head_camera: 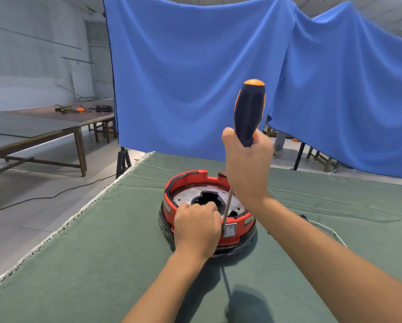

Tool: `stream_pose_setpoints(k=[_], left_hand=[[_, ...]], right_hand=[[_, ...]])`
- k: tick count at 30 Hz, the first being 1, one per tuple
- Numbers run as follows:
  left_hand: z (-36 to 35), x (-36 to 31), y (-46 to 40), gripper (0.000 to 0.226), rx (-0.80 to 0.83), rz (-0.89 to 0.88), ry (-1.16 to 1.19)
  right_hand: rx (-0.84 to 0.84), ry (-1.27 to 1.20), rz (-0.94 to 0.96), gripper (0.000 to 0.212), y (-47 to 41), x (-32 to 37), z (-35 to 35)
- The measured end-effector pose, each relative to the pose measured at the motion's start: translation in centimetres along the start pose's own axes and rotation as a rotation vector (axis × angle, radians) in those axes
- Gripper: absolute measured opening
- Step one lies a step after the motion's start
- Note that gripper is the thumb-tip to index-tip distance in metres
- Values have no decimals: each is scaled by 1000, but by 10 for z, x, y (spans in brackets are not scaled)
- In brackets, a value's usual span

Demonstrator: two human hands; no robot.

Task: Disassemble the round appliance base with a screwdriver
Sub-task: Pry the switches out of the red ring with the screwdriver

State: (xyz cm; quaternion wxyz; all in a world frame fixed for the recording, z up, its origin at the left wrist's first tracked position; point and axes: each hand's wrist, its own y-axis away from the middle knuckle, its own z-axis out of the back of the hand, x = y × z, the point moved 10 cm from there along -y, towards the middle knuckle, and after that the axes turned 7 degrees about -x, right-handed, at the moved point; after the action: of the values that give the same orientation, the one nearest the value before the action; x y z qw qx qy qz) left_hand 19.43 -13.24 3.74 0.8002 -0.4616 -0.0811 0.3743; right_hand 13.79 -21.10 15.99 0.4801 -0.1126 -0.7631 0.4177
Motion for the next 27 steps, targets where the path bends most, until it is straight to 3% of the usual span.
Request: stream_pose_setpoints(k=[5, 27], left_hand=[[-11, 4, 5, 25, 103, 38, 63], [-12, 7, 5, 26, 101, 68, 143]], right_hand=[[-7, -41, 49, 43, 8, 17, 11], [-40, -96, 87, 41, 8, 39, 24]])
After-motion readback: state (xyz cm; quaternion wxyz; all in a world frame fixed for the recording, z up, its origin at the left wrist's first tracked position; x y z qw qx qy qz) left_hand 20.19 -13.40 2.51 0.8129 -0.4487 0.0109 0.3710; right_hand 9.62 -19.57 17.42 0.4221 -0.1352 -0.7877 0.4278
